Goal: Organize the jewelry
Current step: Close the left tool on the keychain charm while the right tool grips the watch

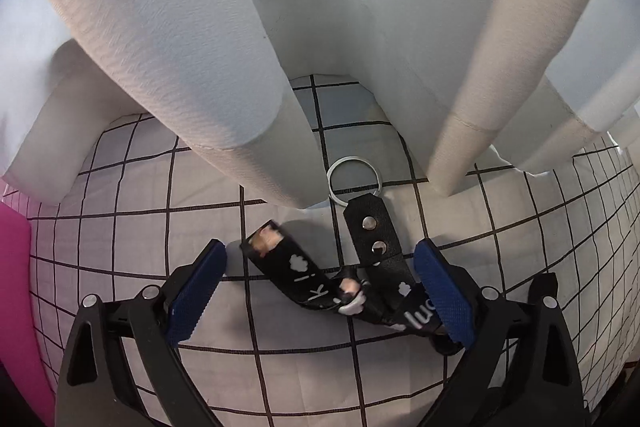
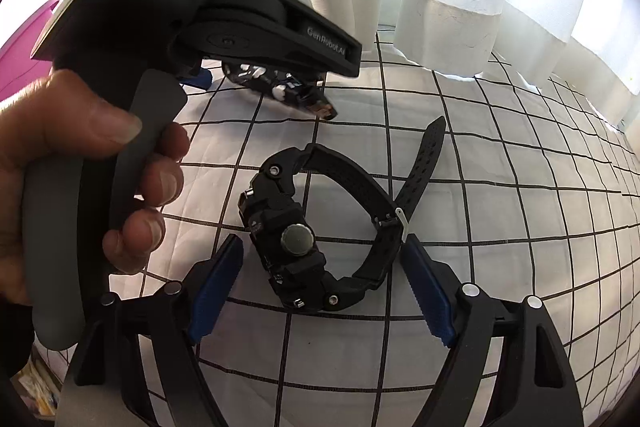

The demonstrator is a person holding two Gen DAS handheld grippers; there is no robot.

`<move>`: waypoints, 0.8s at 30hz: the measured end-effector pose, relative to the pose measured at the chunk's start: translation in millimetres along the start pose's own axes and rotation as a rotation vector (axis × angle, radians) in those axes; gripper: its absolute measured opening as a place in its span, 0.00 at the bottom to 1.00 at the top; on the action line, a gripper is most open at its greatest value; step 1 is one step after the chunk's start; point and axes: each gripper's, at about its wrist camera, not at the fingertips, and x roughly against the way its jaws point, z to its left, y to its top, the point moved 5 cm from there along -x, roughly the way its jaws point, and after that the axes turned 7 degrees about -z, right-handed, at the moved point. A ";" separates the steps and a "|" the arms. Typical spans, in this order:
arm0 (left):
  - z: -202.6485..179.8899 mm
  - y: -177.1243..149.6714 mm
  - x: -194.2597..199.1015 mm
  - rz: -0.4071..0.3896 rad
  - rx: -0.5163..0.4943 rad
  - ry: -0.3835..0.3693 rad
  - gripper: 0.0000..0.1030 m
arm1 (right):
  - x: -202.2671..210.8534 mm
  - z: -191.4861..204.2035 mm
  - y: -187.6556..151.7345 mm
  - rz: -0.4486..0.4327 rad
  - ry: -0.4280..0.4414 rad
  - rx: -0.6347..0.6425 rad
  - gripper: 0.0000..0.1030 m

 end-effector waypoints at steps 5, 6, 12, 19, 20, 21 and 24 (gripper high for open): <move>10.2 -12.8 16.5 -0.037 -0.013 -0.018 0.40 | -0.1 -4.9 2.8 -0.010 0.012 0.000 0.68; 15.3 -15.2 18.9 -0.038 -0.003 -0.030 0.28 | 0.0 -5.2 3.0 -0.011 0.017 0.001 0.68; 52.1 -36.3 32.4 -0.027 0.056 -0.074 0.22 | 3.0 -9.0 0.9 -0.021 0.043 0.009 0.67; 84.3 -68.7 63.9 -0.069 0.130 -0.092 0.22 | 17.1 -26.2 1.1 -0.040 0.076 0.033 0.67; 87.1 -71.4 66.3 -0.074 0.138 -0.092 0.22 | 18.7 -26.8 1.5 -0.043 0.081 0.040 0.67; 91.1 -75.0 69.2 -0.077 0.145 -0.089 0.22 | 19.7 -28.7 2.5 -0.046 0.086 0.046 0.67; 88.9 -79.0 79.3 -0.081 0.165 -0.072 0.22 | 30.3 -27.1 4.5 -0.057 0.098 0.063 0.67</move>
